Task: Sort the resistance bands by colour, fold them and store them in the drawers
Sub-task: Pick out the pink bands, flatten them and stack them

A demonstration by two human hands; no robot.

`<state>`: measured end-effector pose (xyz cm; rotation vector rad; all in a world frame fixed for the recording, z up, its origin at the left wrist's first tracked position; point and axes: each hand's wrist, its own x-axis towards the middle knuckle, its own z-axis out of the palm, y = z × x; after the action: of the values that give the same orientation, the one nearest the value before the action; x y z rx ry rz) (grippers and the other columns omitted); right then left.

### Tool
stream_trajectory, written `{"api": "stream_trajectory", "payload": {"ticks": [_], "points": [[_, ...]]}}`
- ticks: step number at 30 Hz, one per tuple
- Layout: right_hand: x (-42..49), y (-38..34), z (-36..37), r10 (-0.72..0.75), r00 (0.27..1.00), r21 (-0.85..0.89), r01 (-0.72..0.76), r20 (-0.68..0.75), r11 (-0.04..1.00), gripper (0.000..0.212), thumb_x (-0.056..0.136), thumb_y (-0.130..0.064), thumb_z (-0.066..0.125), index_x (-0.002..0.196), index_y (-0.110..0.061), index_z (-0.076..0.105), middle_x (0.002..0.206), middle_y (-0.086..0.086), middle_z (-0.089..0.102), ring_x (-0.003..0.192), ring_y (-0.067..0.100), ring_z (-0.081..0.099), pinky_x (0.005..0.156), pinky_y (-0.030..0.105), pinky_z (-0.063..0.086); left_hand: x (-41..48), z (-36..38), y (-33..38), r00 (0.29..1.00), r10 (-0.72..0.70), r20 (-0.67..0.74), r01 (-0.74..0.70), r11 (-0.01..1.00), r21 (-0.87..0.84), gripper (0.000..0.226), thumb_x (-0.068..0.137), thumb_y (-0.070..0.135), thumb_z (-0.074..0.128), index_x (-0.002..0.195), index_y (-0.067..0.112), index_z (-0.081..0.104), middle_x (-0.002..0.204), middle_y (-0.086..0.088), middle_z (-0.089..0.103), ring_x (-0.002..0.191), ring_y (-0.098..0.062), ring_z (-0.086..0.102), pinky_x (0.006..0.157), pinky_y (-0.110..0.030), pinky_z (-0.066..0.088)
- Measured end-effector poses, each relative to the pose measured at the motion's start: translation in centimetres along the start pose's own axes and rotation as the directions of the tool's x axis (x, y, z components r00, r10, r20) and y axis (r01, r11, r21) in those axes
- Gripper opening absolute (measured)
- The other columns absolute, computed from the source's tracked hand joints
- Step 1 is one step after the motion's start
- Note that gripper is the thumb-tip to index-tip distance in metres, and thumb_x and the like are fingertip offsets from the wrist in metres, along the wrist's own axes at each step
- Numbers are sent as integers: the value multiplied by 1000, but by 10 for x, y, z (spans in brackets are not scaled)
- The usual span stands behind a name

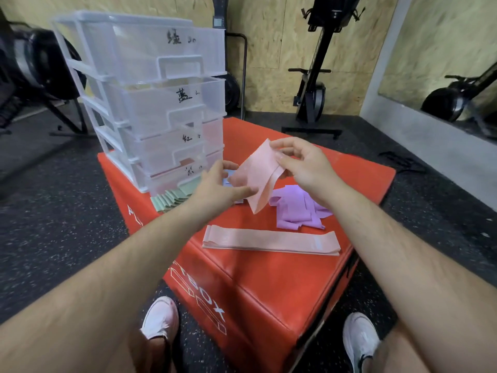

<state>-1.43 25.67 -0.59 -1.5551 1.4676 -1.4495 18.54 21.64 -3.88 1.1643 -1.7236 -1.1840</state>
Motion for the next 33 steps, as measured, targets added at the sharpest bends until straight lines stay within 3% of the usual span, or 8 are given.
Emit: {"api": "stream_trajectory", "payload": {"ticks": [8, 11, 14, 18, 22, 25, 30, 33], "points": [[4, 1, 10, 51, 999, 106, -50, -1, 993, 22, 99, -4, 56, 114, -14, 68, 100, 14, 68, 80, 18, 65, 72, 31, 58, 2, 12, -10, 976, -67, 208, 52, 996, 77, 84, 68, 47, 88, 137, 28, 44, 117, 8, 66, 107, -7, 63, 77, -24, 45], [4, 0, 5, 68, 998, 141, -66, -10, 988, 22, 99, -2, 56, 113, -14, 68, 96, 11, 69, 80, 17, 68, 72, 29, 60, 0, 18, -10, 981, -58, 185, 46, 997, 66, 67, 75, 33, 85, 131, 24, 49, 103, 4, 68, 84, -7, 64, 68, -22, 44], [7, 7, -2, 107, 994, 57, -105, -29, 993, 21, 98, -3, 57, 111, -15, 70, 97, 13, 69, 80, 20, 69, 76, 34, 61, 1, 18, -7, 993, -49, 106, 48, 999, 12, 54, 78, 21, 83, 122, 22, 52, 90, 0, 62, 64, -8, 60, 62, -23, 51], [7, 21, -10, 187, 982, -253, -184, -15, 950, 19, 97, -15, 58, 102, -28, 70, 96, 9, 69, 72, 20, 69, 74, 37, 59, 5, 8, -6, 996, -16, 89, 28, 991, -133, 46, 77, 10, 82, 110, 27, 55, 88, -6, 54, 73, -19, 62, 60, -31, 57], [6, 27, -9, 112, 990, -626, -35, 84, 779, 33, 88, -22, 56, 113, -42, 65, 123, 0, 57, 121, 21, 51, 102, 32, 40, 6, 7, 1, 999, -16, 51, 30, 960, -279, 26, 78, 6, 81, 88, 16, 58, 75, -4, 64, 66, -19, 65, 57, -23, 51], [0, 18, -4, 132, 935, -496, 52, 329, 867, 66, 74, -19, 62, 134, -46, 49, 143, -9, 47, 135, 12, 40, 104, 28, 38, 6, 8, 8, 986, -4, 168, 75, 903, -423, 18, 87, 12, 72, 99, 2, 65, 91, -16, 67, 75, -22, 69, 71, -27, 57], [0, 20, 11, 26, 949, -326, 82, 316, 942, 37, 92, -11, 64, 125, -25, 59, 112, -2, 72, 98, 9, 67, 90, 37, 55, 8, 4, 18, 987, -10, 160, 108, 777, -620, 20, 91, 12, 56, 104, -3, 61, 97, -12, 65, 79, -24, 71, 79, -29, 60], [3, 20, 7, 11, 974, -327, 65, 225, 943, 17, 96, -17, 58, 103, -29, 67, 92, 10, 73, 85, 26, 68, 80, 52, 58, 7, 2, 19, 995, -73, 69, 97, 878, -468, 20, 93, 14, 49, 97, 1, 65, 87, -15, 65, 77, -31, 65, 65, -32, 58]]}}
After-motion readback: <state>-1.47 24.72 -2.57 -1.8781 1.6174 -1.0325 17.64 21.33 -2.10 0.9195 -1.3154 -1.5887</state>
